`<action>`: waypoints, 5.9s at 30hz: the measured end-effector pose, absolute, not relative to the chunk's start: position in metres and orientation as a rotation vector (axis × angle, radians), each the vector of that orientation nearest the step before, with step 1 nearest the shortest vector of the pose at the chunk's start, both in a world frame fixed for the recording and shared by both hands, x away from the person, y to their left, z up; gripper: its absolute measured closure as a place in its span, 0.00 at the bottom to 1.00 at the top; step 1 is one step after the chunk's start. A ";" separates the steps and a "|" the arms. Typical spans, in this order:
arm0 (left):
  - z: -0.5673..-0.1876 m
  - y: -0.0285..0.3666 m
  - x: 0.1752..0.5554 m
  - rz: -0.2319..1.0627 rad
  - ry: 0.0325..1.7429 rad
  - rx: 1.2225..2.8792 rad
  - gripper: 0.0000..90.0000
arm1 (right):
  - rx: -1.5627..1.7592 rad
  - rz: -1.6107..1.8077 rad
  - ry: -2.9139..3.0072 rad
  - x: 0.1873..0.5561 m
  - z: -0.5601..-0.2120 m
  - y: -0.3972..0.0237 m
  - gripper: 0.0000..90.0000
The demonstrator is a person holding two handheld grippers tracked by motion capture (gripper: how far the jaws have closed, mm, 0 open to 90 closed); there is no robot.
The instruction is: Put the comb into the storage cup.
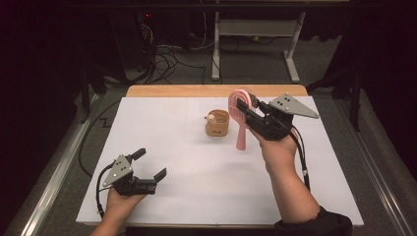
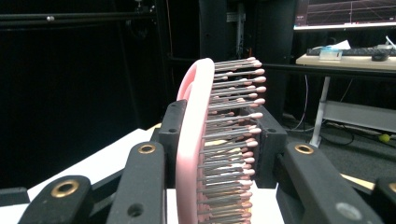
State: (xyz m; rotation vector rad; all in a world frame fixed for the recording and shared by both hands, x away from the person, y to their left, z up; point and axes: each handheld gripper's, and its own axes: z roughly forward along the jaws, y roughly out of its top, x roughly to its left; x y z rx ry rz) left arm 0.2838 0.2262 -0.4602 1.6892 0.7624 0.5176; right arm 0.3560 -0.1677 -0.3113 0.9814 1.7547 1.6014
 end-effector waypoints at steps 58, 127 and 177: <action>-0.461 0.220 0.284 0.515 0.736 1.695 0.00 | 0.987 1.646 1.659 0.422 -0.294 -0.129 0.72; -0.463 0.217 0.284 0.494 0.726 1.701 0.00 | 0.950 1.553 1.733 0.462 -0.349 -0.102 0.72; -0.463 0.213 0.284 0.485 0.720 1.707 0.00 | 0.901 1.545 1.795 0.438 -0.372 -0.102 0.69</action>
